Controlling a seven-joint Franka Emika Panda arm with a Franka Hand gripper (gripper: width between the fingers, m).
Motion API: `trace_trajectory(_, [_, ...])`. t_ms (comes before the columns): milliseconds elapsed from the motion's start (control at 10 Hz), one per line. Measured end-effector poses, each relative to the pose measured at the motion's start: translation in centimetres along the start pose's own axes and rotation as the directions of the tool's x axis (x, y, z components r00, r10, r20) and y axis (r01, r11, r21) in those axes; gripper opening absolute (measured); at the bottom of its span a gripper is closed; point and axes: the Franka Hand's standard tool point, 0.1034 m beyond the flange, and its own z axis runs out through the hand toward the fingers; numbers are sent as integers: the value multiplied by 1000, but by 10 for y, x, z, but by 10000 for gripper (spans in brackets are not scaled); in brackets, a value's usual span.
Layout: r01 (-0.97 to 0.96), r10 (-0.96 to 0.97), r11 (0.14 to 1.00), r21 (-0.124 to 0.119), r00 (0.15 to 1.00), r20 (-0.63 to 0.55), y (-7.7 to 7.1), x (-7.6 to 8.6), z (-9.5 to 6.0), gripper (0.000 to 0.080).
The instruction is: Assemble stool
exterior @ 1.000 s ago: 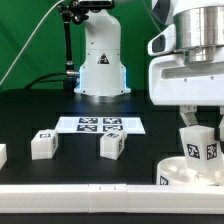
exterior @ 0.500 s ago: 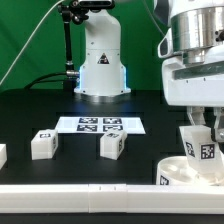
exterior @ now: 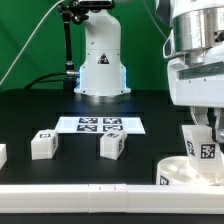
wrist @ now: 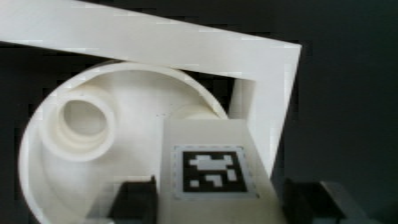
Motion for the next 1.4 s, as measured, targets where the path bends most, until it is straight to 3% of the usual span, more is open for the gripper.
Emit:
trace_trajectory(500, [0, 0, 1000, 0, 1000, 0, 0, 0, 0, 340])
trace_trajectory(600, [-6, 6, 1000, -1, 1000, 1, 0, -1, -1, 498])
trace_trajectory(700, [24, -24, 1000, -1, 1000, 5, -1, -2, -4, 603])
trace_trajectory(1100, [87, -88, 996, 25, 996, 12, -8, -1, -22, 648])
trace_trajectory(1400, [139, -139, 990, 23, 990, 10, -6, -2, -19, 649])
